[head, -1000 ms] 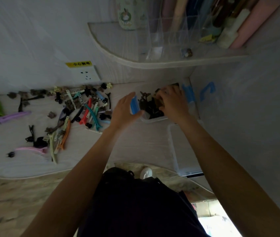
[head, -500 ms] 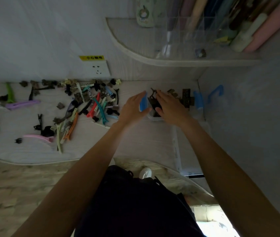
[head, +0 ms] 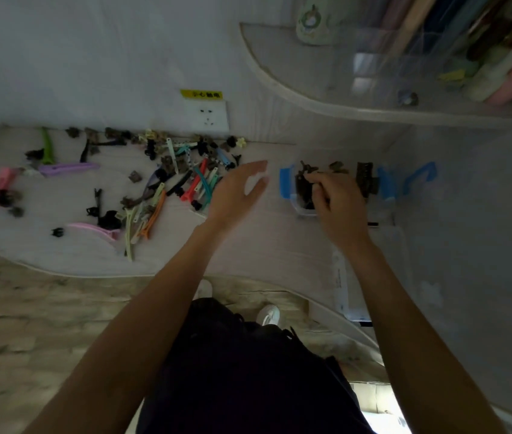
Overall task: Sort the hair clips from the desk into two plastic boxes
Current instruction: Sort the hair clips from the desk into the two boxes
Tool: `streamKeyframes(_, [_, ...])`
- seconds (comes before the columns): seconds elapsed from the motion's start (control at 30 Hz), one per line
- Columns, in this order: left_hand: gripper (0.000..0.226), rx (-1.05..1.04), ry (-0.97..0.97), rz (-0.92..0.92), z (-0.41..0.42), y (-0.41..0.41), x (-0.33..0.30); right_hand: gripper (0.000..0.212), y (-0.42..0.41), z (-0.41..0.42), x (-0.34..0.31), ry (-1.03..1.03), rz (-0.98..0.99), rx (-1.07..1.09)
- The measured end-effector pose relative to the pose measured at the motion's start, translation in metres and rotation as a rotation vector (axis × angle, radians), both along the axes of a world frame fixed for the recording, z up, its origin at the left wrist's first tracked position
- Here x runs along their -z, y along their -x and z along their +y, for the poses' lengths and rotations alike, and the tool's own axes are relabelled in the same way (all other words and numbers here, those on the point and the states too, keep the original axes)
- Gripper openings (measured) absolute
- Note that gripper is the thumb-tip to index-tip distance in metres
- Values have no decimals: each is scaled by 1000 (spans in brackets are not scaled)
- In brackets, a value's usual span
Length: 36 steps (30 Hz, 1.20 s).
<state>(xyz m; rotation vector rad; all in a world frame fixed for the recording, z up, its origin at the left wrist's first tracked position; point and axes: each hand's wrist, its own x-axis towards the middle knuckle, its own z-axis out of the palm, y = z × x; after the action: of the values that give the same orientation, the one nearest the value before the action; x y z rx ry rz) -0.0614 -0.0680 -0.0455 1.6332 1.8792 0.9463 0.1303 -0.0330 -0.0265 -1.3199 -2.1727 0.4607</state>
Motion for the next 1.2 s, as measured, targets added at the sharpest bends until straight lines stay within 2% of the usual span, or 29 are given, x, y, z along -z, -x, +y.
streamKeyframes(0.07, [26, -111, -63, -19, -27, 32, -6, 21, 31, -14, -2, -35, 34, -71])
streamKeyframes(0.13, [24, -207, -81, 1, -52, 66, -7, 25, 63, -26, -2, 13, 22, -148])
streamKeyframes(0.27, [22, -411, 17, 35, -96, 155, 11, 27, 145, -41, 14, 145, -109, -299])
streamKeyframes(0.4, [32, -479, 195, 109, -126, 263, 38, 30, 240, -48, 38, 270, -201, -425])
streamKeyframes(0.6, [57, -587, 310, 169, -126, 392, 56, 56, 349, -41, 81, 399, -497, -280])
streamKeyframes(0.7, [69, -518, 385, 257, -112, 436, 65, 51, 368, -40, 91, 428, -533, -167])
streamKeyframes(0.8, [74, -319, 506, 419, -99, 452, 73, 54, 368, -41, 99, 369, -518, -176])
streamKeyframes(0.87, [61, -229, 452, 515, -94, 451, 75, 54, 364, -42, 102, 346, -506, -182])
streamKeyframes(0.93, [41, -210, 356, 537, -92, 446, 77, 48, 364, -43, 98, 296, -468, -169])
streamKeyframes(1.0, [33, -182, 286, 552, -91, 439, 82, 40, 363, -47, 91, 239, -375, -238])
streamKeyframes(1.07, [34, -146, 240, 587, -88, 431, 90, 38, 358, -54, 82, 249, -305, -400])
streamKeyframes(1.2, [45, -120, 269, 508, -80, 415, 88, 48, 351, -70, 74, 263, -493, -636])
